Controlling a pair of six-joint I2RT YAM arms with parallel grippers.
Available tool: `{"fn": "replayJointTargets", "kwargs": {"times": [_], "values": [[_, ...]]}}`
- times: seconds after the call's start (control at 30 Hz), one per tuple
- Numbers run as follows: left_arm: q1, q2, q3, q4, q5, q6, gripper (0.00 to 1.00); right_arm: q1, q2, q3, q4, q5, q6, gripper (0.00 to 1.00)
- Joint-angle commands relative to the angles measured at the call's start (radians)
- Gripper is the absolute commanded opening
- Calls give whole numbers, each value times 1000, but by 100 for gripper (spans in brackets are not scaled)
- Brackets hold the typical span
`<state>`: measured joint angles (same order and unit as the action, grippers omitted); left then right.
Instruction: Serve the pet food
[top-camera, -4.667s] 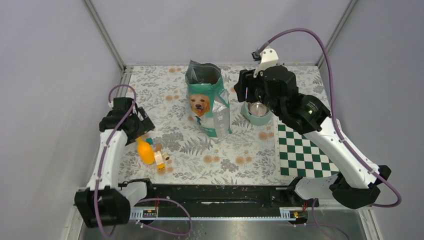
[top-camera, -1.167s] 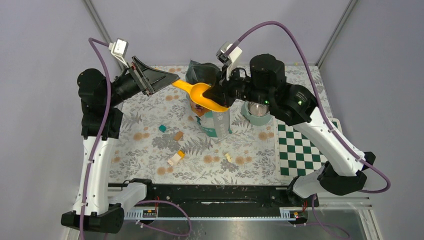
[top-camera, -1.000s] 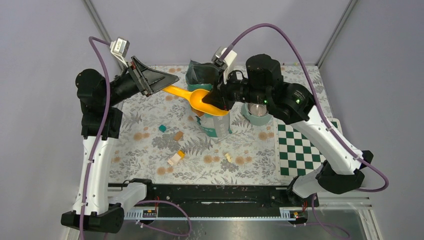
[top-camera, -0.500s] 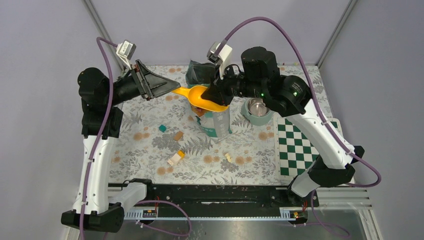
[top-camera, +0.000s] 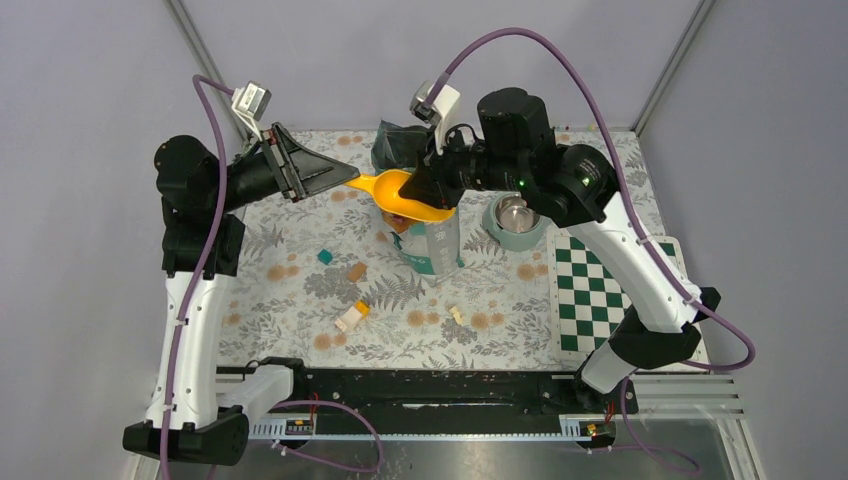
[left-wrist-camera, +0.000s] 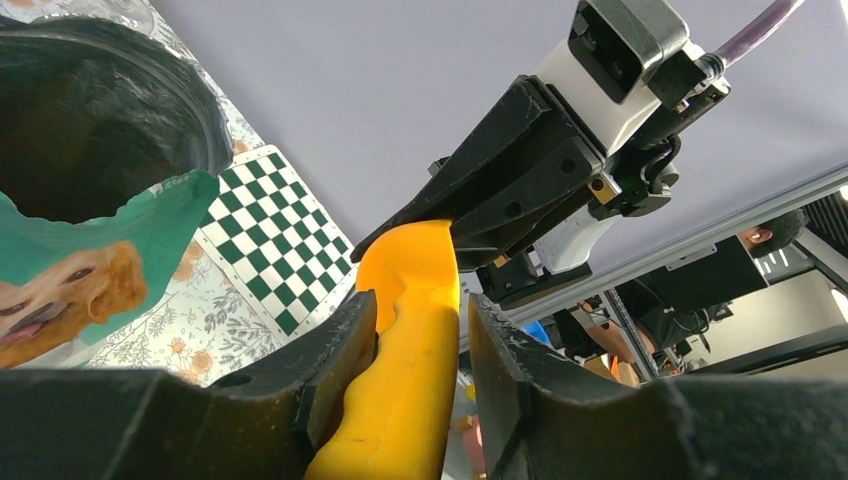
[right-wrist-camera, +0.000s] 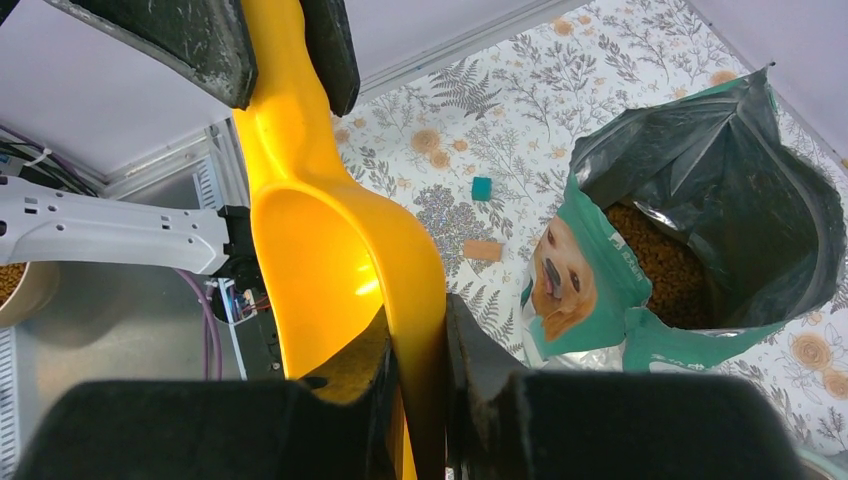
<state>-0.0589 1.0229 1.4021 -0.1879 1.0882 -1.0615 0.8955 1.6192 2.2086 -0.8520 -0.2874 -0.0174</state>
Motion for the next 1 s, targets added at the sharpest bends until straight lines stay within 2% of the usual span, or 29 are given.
{"fn": "replayJointTargets", "kwargs": {"times": [0.0, 0.2, 0.37, 0.53, 0.67, 0.87, 0.97], "values": [[-5, -24, 18, 32, 42, 24, 40, -16, 10, 34, -2, 3, 11, 0], [-5, -24, 28, 0, -22, 59, 65, -18, -18, 11, 19, 40, 64, 0], [-1, -34, 74, -155, -201, 158, 80, -18, -117, -139, 145, 203, 135, 0], [0, -65, 87, -221, -361, 166, 84, -23, -224, -329, 360, 359, 288, 0], [-5, -84, 70, -221, -395, 171, 84, -23, -256, -414, 496, 466, 447, 0], [-62, -116, -19, -158, -401, 204, 84, -21, -216, -420, 611, 503, 580, 0], [-107, -133, -78, -70, -413, 189, 83, -16, -184, -402, 629, 510, 619, 0]]}}
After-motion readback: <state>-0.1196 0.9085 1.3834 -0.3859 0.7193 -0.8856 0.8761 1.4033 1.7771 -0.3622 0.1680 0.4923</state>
